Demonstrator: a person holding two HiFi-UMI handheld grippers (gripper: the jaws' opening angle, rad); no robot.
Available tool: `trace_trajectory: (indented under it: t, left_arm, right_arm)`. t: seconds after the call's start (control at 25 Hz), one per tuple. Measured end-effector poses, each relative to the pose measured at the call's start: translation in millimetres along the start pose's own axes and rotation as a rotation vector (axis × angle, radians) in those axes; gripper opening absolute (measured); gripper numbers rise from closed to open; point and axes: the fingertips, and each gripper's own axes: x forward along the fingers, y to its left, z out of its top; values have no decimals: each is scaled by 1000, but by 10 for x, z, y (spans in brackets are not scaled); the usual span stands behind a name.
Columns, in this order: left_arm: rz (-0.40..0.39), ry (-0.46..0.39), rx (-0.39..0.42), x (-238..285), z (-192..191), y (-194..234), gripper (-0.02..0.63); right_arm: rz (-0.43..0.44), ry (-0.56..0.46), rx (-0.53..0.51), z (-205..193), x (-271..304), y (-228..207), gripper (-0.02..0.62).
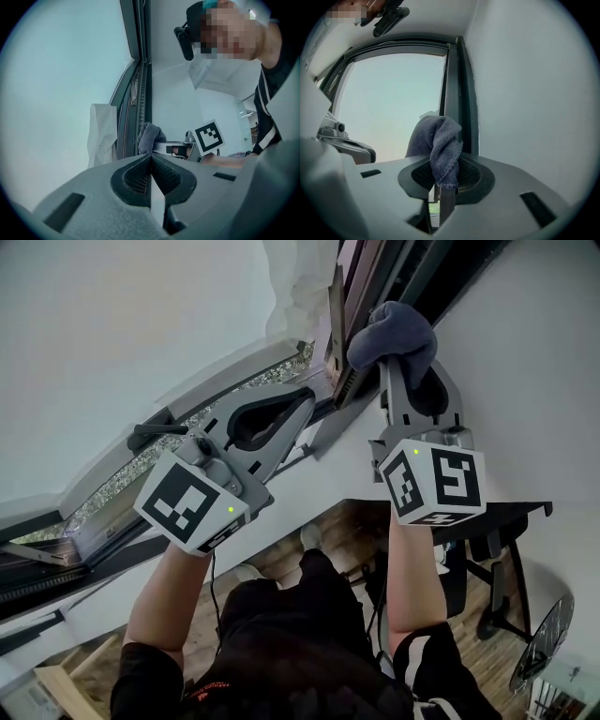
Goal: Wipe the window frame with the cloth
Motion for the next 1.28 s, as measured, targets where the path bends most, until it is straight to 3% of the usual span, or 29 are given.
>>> trace_trajectory:
  t: [1.28]
  left_arm:
    - [41,155,-166,24,-1322,-42,20]
  right_arm:
    - [42,184,114,-1689,-46,-10,78]
